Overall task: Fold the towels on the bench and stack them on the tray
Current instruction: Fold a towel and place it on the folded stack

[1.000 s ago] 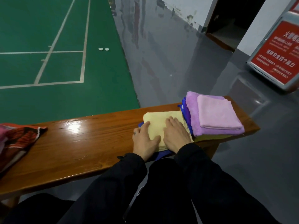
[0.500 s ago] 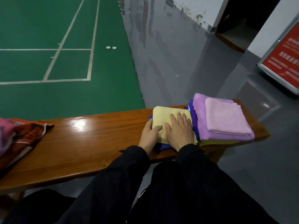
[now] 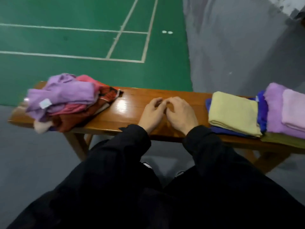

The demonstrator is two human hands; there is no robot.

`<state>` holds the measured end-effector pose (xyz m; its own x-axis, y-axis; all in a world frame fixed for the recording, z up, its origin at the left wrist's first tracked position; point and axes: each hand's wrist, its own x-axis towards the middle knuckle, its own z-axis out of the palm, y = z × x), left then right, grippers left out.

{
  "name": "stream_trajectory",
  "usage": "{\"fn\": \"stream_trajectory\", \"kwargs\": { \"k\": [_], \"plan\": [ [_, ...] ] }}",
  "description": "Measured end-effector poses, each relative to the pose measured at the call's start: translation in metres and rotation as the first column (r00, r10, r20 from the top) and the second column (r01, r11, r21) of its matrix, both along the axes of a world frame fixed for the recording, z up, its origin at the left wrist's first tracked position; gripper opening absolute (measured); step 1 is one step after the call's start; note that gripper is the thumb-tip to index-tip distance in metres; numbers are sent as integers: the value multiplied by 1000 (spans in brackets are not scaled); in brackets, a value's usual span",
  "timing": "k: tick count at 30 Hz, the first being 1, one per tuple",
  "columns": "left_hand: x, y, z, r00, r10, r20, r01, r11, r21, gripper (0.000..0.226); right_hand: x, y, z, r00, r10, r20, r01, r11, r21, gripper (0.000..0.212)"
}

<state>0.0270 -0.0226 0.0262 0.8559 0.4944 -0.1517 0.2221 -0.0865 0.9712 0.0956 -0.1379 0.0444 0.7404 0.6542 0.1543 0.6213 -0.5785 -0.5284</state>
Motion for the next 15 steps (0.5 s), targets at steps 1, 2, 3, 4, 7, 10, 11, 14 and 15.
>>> {"fn": "stream_trajectory", "kwargs": {
  "k": [1,2,3,4,7,10,11,14,15],
  "plan": [
    [-15,19,3,1000,10,-8,-10,996,88,48,-9,8,-3,999,43,-15,-43,999,-9,28],
    [-30,40,4,999,39,-8,-37,978,204,44,-17,17,-6,996,86,-27,-87,996,-15,27],
    [-44,63,6,996,85,3,-81,937,339,41,-24,24,-10,992,120,-38,-121,992,-20,27],
    [-58,88,10,989,147,17,-136,863,487,39,-30,31,-13,988,151,-46,-152,988,-26,27],
    [-94,164,27,923,384,10,-189,431,882,36,-44,42,-20,976,206,-73,-210,976,-50,26],
    [-120,218,35,802,546,-242,78,306,949,45,-51,44,-23,968,237,-82,-243,967,-73,26],
    [-125,230,34,757,572,-316,156,311,938,49,-52,43,-24,968,239,-81,-246,966,-81,26],
    [-131,249,31,660,642,-391,196,355,914,62,-53,41,-23,969,235,-73,-241,965,-102,25],
    [-131,252,31,644,654,-397,191,364,911,60,-53,39,-22,971,227,-75,-234,966,-108,24]
  ]
}}
